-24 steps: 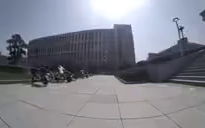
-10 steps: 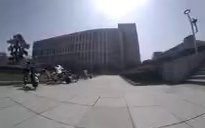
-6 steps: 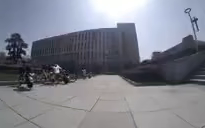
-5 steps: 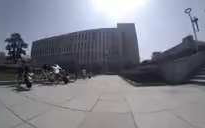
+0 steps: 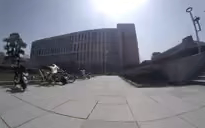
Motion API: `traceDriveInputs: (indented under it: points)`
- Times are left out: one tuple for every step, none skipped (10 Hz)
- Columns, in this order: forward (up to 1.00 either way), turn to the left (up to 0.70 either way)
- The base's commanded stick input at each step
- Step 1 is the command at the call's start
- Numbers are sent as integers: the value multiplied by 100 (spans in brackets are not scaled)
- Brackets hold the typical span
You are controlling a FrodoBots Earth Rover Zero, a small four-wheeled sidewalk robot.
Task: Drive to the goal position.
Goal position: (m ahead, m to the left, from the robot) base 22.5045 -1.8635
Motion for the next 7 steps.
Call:
traceDriveInputs:
  points:
    - [0, 0]
    - [0, 0]
    - [0, 0]
    - [0, 0]
    - [0, 0]
    - [0, 0]
    - [0, 0]
